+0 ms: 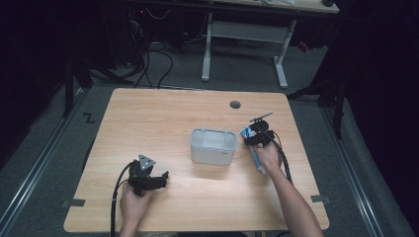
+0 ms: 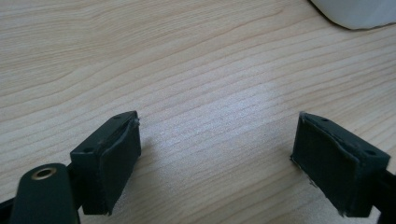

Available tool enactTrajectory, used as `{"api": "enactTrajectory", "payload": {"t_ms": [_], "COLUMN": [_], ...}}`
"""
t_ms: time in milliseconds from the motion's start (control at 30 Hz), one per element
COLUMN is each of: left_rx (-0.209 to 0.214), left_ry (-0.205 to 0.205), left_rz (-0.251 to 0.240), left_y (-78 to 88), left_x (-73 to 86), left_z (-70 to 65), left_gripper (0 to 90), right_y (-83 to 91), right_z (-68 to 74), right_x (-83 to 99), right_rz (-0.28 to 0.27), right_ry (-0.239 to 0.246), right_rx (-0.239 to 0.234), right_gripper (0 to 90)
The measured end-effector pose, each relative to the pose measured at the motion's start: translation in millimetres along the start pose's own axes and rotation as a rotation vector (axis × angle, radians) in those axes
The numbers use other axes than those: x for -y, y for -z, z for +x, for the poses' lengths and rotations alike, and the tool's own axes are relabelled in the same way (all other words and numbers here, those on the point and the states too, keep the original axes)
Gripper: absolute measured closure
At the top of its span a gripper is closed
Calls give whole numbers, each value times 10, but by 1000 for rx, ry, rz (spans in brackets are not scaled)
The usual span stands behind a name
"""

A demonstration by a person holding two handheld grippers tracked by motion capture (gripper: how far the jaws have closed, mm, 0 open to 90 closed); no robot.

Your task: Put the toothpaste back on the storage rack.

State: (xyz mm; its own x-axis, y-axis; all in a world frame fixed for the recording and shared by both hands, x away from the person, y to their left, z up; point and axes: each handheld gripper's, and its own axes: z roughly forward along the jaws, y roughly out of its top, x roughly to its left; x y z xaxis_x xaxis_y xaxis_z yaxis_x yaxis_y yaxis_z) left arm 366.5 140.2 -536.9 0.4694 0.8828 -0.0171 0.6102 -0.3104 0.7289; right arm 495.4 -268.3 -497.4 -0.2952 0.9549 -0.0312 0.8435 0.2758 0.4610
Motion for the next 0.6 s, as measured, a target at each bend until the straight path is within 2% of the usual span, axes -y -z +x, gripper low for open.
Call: {"api": "enactTrajectory", "payload": {"t_ms": [267,600], "left_rx": [0,0], "left_ry": [0,0], "left_rz": [0,0], "left_y": [0,0], "left_x": [0,0], "left_z": [0,0], "left_gripper": [156,156], "right_y": [11,37], "right_z": [28,-42], "right_x": [-14,-21], "right_rz": [8,15], "right_ry": [28,7], "right_rx": [22,-2], "right_gripper": [538,630]}}
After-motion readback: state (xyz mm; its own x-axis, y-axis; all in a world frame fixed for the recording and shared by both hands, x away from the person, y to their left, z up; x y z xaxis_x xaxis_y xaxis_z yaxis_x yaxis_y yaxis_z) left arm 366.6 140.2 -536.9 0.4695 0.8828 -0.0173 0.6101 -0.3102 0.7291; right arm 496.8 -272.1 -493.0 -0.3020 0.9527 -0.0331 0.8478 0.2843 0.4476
